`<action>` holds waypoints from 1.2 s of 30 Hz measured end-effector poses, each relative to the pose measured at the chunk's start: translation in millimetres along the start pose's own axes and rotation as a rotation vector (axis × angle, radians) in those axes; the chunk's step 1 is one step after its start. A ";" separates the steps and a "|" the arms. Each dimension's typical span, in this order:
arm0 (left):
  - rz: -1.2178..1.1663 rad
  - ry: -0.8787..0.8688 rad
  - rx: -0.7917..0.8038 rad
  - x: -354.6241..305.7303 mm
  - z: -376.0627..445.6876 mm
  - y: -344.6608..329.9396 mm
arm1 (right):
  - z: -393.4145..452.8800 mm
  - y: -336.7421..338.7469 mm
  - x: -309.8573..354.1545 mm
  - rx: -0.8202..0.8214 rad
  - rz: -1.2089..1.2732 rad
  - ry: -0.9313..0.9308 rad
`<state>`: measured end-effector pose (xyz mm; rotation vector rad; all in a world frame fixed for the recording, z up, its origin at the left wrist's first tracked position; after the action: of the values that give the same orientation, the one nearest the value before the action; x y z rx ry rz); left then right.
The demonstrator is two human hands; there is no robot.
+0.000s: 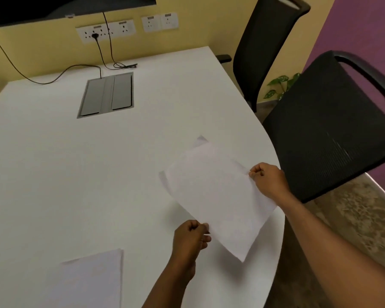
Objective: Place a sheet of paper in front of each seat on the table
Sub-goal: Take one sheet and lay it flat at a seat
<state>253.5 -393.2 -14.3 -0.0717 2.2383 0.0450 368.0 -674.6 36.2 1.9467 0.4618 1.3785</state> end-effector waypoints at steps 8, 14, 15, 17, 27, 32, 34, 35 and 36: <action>-0.161 0.202 -0.008 -26.3 84.6 -104.0 | 168.9 -7.7 48.6 0.124 -0.243 0.245; -0.310 0.359 -0.006 -30.4 130.8 -148.9 | 233.5 -52.5 68.3 0.200 -0.397 0.340; -0.322 0.372 0.000 -31.0 137.6 -155.5 | 240.7 -60.7 68.8 0.212 -0.406 0.356; -0.354 0.390 0.000 -32.0 150.1 -166.4 | 254.1 -74.7 67.2 0.239 -0.424 0.371; -0.420 0.487 -0.090 -17.4 173.0 -184.9 | 278.8 -108.1 43.5 0.196 -0.454 0.382; 0.563 -0.161 -0.624 -71.1 160.7 -113.3 | 232.1 -102.5 18.4 0.033 -0.348 0.379; 0.770 -0.366 -0.641 -89.0 164.4 -108.4 | 208.6 -104.8 4.8 0.004 -0.355 0.378; 0.888 -0.388 -0.572 -87.9 175.3 -109.7 | 198.6 -108.8 -2.0 0.010 -0.373 0.382; 1.012 -0.396 -0.486 -83.3 188.5 -110.9 | 190.6 -114.6 -9.1 0.032 -0.399 0.382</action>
<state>460.0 -490.0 -66.5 0.7416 1.6187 1.0431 552.4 -664.5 -88.1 1.5028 0.9982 1.4757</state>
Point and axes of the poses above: each hand's wrist, its own z-axis towards the middle knuckle, its own y-axis out of the back of the hand, x = y × z, the point moved 9 cm from there along z, towards the middle knuckle, and after that the axes turned 1 degree about -z, right-handed, at the moved point
